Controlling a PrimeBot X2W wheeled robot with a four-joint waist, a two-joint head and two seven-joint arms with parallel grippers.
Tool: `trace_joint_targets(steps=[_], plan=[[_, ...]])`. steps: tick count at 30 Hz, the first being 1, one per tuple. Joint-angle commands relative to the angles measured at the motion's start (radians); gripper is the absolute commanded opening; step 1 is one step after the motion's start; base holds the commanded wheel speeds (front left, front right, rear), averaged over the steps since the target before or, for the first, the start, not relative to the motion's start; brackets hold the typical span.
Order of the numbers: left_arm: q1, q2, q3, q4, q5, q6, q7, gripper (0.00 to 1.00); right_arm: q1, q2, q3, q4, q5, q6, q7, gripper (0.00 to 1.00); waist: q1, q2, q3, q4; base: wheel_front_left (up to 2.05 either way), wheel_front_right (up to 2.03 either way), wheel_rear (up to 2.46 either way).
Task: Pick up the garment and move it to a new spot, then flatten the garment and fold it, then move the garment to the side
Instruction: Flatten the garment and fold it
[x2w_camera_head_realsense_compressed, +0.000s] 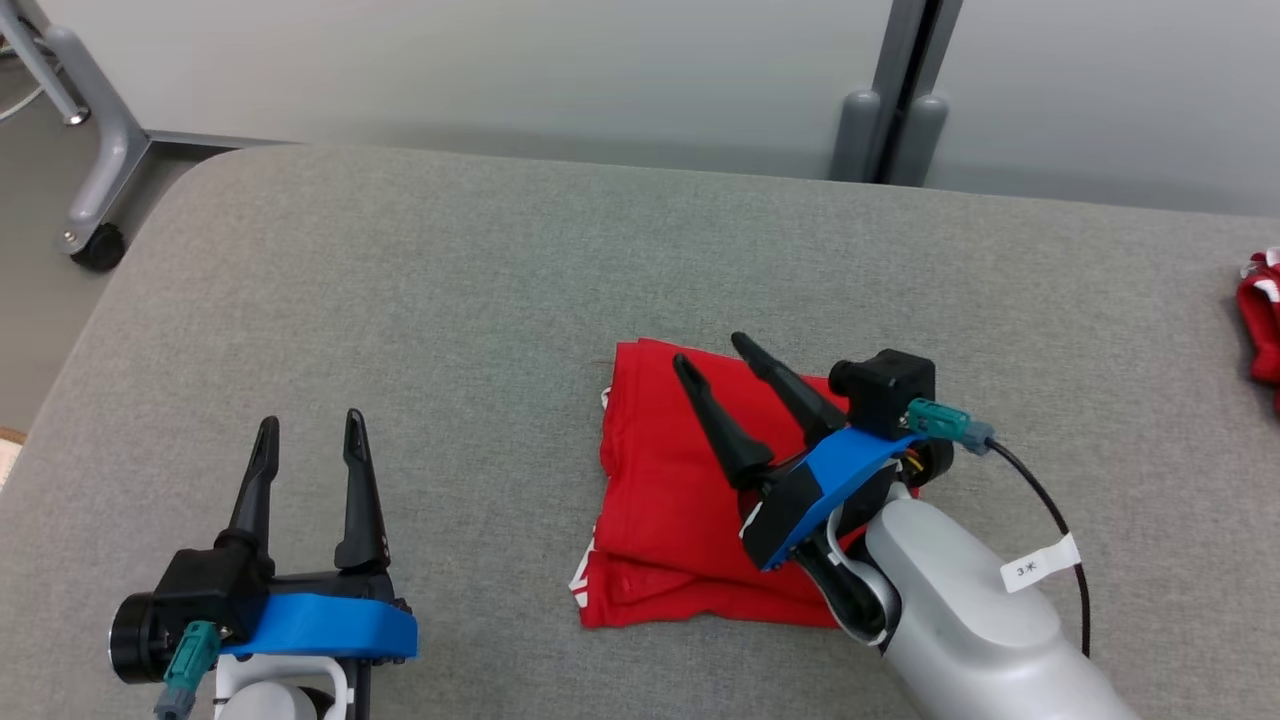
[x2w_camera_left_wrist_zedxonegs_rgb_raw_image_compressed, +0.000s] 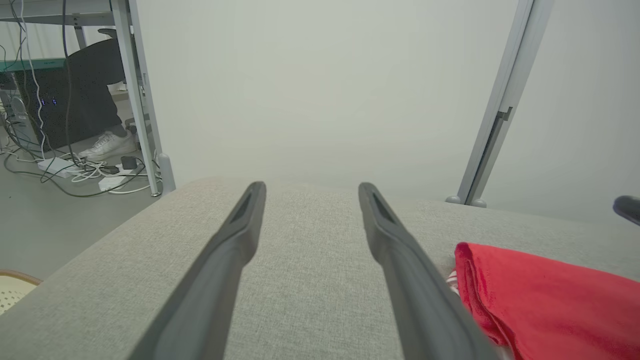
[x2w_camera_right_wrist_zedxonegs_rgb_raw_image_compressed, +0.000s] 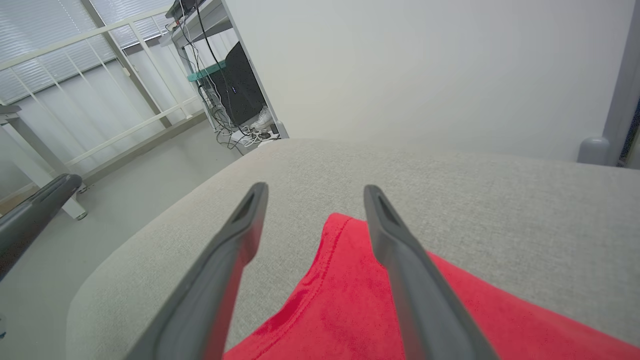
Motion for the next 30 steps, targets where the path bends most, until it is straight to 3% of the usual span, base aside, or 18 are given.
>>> trace_joint_targets(steps=[1,14,30], plan=[[0.006,-0.001,0.001,-0.001,0.007,-0.004,-0.005,1.0,-0.014,-0.003,-0.014,-0.002,-0.016,0.001,-0.007,1.0,-0.0001,0.0,-0.012,-0.014,0.0,0.0,0.0],[0.051,-0.001,0.022,-0.014,0.027,-0.009,-0.005,1.0,0.211,-0.07,-0.388,-0.255,-0.28,0.0,-0.01,1.0,-0.0001,0.0,-0.053,-0.112,0.0,0.0,0.0],[0.091,0.003,0.039,0.016,0.066,-0.014,-0.004,1.0,0.513,-0.03,-0.595,-0.473,-0.391,0.001,0.026,1.0,-0.0001,0.0,-0.105,-0.15,0.0,0.0,0.0]])
